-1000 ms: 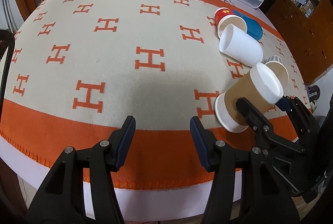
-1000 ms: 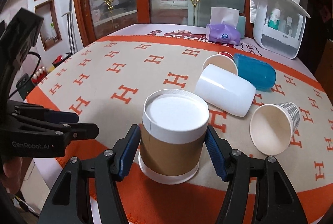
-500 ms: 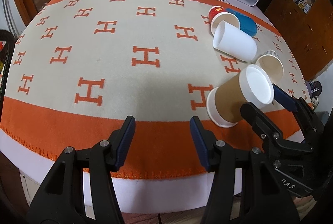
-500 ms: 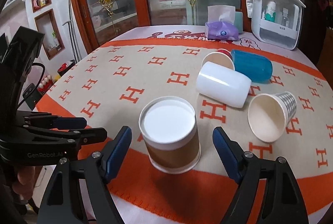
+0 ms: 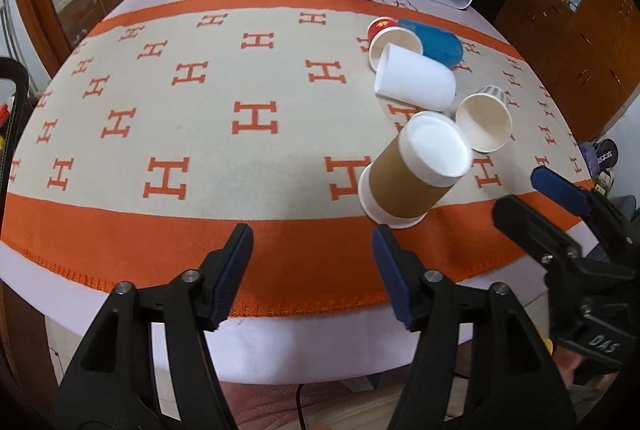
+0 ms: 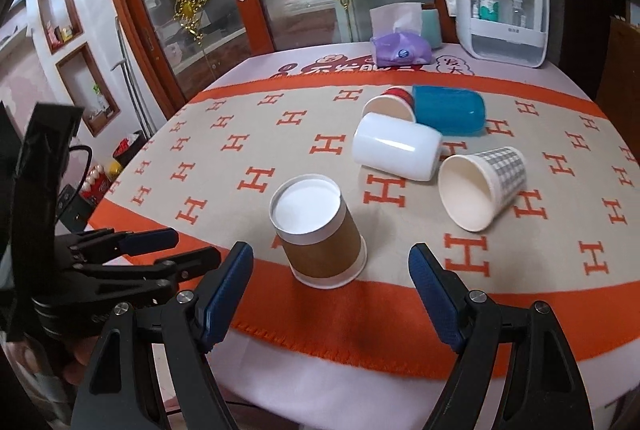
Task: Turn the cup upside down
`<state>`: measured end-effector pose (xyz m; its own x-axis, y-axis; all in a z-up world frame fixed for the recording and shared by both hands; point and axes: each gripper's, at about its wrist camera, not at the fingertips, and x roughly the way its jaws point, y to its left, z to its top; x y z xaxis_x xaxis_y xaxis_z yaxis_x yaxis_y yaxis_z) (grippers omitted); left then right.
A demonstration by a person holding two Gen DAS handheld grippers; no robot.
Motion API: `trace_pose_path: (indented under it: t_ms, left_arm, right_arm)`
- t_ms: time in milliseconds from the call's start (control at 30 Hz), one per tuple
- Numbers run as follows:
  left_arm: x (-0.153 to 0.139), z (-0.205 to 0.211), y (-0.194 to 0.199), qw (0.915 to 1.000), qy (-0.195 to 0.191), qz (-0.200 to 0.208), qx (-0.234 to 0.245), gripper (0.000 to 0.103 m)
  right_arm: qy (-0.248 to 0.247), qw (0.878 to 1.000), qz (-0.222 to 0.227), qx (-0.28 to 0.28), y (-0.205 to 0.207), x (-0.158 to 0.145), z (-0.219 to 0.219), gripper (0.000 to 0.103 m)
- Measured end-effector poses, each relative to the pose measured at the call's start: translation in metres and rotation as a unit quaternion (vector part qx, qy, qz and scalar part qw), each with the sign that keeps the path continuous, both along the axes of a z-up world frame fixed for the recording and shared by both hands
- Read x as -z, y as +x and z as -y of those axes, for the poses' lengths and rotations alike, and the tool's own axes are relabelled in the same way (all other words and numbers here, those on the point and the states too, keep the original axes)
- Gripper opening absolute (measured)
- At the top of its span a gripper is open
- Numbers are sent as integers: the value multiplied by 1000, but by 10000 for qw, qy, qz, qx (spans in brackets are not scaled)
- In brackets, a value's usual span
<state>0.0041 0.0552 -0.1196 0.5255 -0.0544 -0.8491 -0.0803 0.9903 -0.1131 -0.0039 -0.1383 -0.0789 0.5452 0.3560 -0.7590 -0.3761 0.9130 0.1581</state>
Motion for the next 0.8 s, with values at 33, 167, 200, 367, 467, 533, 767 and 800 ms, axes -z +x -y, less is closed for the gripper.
trace_pose_path:
  t_ms: [33, 167, 200, 367, 467, 533, 767, 800]
  left_arm:
    - [-4, 2, -2, 10000, 13, 51, 7, 63]
    - [-21, 9, -8, 9997, 46, 244, 45, 70]
    - [-27, 11, -10, 9995, 68, 316, 44, 71]
    - [-52, 15, -15, 9981, 153, 598, -10, 80]
    - [-67, 16, -18, 9969, 214, 751, -55, 81]
    - [-77, 18, -19, 9958, 288, 860, -98, 82]
    - [-111, 24, -28, 9891, 585, 1326, -248, 83]
    - [-114, 25, -29, 9883, 599, 1376, -275, 83]
  right_arm:
    - [8, 10000, -2, 17, -2, -5, 1, 81]
    - [62, 9999, 13, 103, -12, -30, 10, 84]
    - [67, 9999, 26, 116, -13, -35, 10, 85]
    - [171, 9996, 184, 145, -23, -62, 14, 87]
    - [284, 9991, 273, 140, -27, -78, 15, 88]
    - [342, 9986, 375, 132, -30, -90, 16, 89]
    - [486, 9954, 806, 158, -43, -128, 16, 92]
    - [485, 9949, 861, 178, -45, -132, 16, 92]
